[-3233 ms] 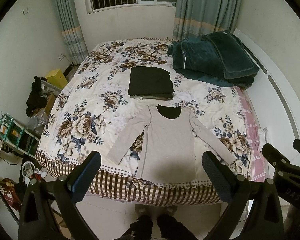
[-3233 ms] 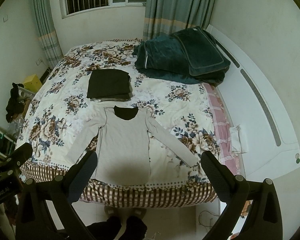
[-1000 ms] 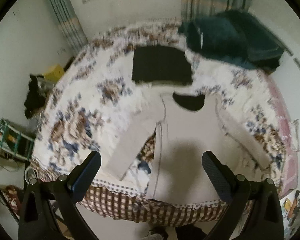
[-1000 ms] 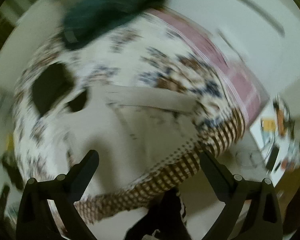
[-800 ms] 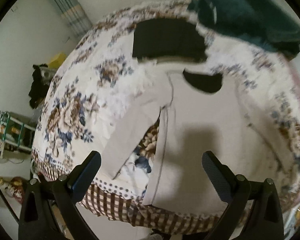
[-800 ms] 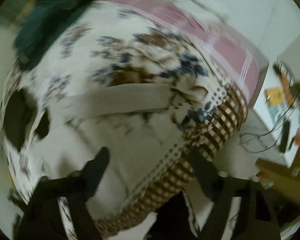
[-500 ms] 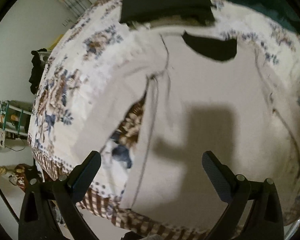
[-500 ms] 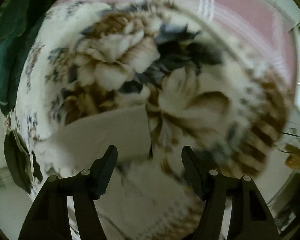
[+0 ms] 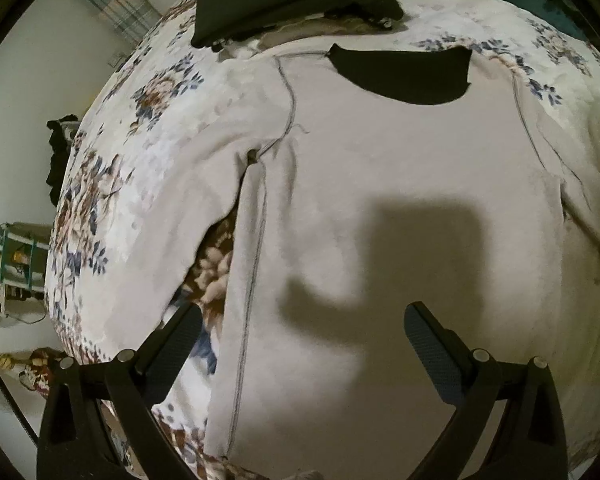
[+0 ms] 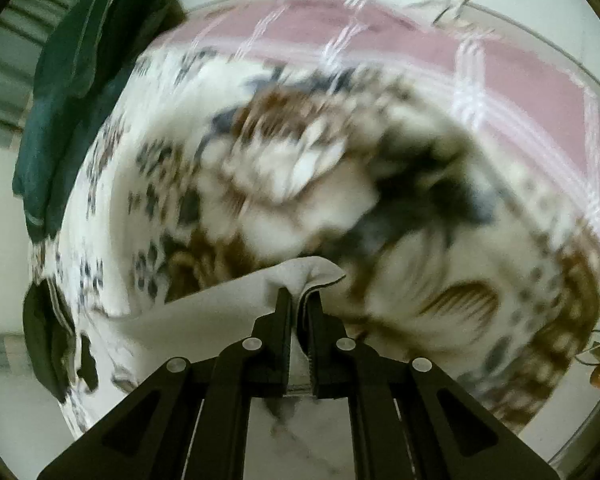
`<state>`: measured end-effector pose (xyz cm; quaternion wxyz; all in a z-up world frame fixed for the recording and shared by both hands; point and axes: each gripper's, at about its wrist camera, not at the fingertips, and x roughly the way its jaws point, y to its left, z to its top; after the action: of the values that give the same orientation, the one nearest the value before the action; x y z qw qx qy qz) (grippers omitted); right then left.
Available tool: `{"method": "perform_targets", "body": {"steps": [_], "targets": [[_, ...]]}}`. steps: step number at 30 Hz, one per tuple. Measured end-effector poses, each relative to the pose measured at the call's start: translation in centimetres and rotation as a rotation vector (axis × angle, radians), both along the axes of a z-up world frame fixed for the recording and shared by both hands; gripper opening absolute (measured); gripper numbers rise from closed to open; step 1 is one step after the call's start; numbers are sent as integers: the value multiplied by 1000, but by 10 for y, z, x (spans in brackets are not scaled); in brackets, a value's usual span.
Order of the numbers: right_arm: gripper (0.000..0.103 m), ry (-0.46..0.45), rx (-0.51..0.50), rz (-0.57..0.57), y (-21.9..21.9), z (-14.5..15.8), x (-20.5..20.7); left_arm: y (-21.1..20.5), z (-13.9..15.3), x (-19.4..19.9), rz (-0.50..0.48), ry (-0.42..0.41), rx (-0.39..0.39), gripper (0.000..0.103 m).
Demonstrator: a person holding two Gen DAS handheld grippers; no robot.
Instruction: Fold small clothes
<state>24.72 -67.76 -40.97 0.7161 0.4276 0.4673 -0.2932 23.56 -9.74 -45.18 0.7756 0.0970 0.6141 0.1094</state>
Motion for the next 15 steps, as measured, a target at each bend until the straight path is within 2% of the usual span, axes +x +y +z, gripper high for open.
{"method": "perform_targets", "body": {"steps": [4,8,12,15], "targets": [[7,46,-16,34,-20,-14,20,-3,-12,1,-7,20,-14,103],[7,73,17,44,-24,-31,43,2,-21,-1,-1,36,-25,103],[7,17,58,35,1,-15,46,13,-24,-7,14,49,-35,103],[7,-15,40,137,48,11,66,28,-22,-14,30,51,-41,103]]}}
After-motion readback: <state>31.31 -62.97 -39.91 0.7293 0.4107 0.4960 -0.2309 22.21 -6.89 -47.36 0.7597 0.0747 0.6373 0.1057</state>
